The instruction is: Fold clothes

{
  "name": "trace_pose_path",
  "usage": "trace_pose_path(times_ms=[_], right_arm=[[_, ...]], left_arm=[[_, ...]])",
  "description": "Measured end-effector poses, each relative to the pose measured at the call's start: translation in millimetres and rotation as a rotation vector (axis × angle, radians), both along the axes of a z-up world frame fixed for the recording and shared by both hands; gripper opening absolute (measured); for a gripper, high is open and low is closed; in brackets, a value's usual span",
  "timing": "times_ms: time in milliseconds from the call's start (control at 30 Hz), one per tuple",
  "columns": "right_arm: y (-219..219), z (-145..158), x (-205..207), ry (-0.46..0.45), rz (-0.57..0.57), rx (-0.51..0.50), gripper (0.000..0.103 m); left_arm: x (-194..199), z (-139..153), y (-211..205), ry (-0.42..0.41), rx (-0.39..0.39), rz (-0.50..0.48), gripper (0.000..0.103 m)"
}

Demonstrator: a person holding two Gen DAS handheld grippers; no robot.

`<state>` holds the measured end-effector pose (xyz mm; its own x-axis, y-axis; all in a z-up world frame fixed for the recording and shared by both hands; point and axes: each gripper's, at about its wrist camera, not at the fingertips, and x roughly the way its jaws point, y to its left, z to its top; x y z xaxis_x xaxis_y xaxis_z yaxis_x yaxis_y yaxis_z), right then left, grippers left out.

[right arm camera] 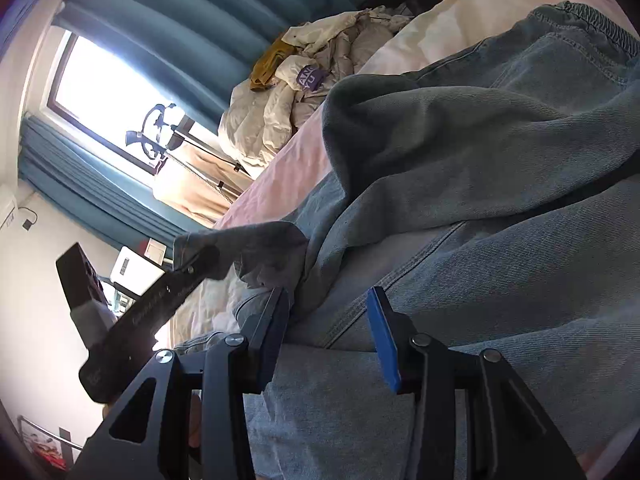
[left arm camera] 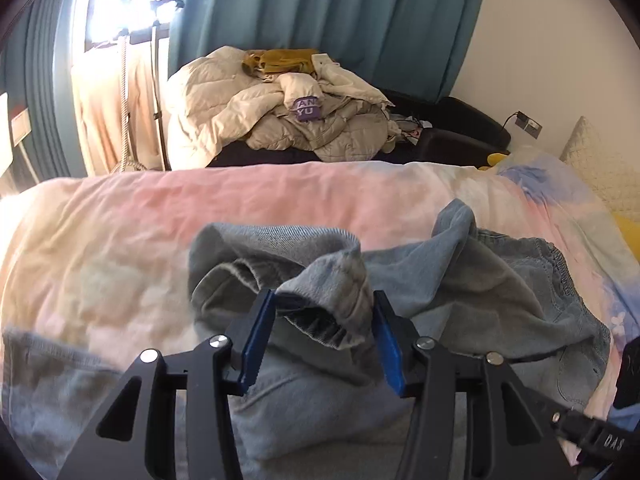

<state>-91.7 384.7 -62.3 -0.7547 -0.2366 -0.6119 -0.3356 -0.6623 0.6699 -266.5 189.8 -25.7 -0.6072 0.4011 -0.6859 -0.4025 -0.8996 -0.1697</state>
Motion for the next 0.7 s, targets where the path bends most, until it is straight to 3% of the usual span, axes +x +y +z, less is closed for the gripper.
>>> trace_pose_path(times_ms=[233,367,533,700], right_arm=[[20.1,-12.0,-3.9,-0.015,-0.052,0.016,0.041],[33.5,-28.2,-9.4,-0.045,-0.076,0.019,0.041],[31.5,-32.2,-15.8,-0.047,-0.063,0.016,0.041],[20.1,-26.7,-20.3,-0.041,-0.036,0.041,0.041]], left_arm=[[-47.8,-15.2,78.6,0.0,-0.116,-0.071,0.05],[-56.9,-38.4,100.5,-0.081,-0.164,-0.113,0.05],[-36.1,-28.9,78.9,-0.11,-0.098,-0.164,0.05],[-31.4,-17.8,18.5,-0.158,-0.008,-0.054,0.05]])
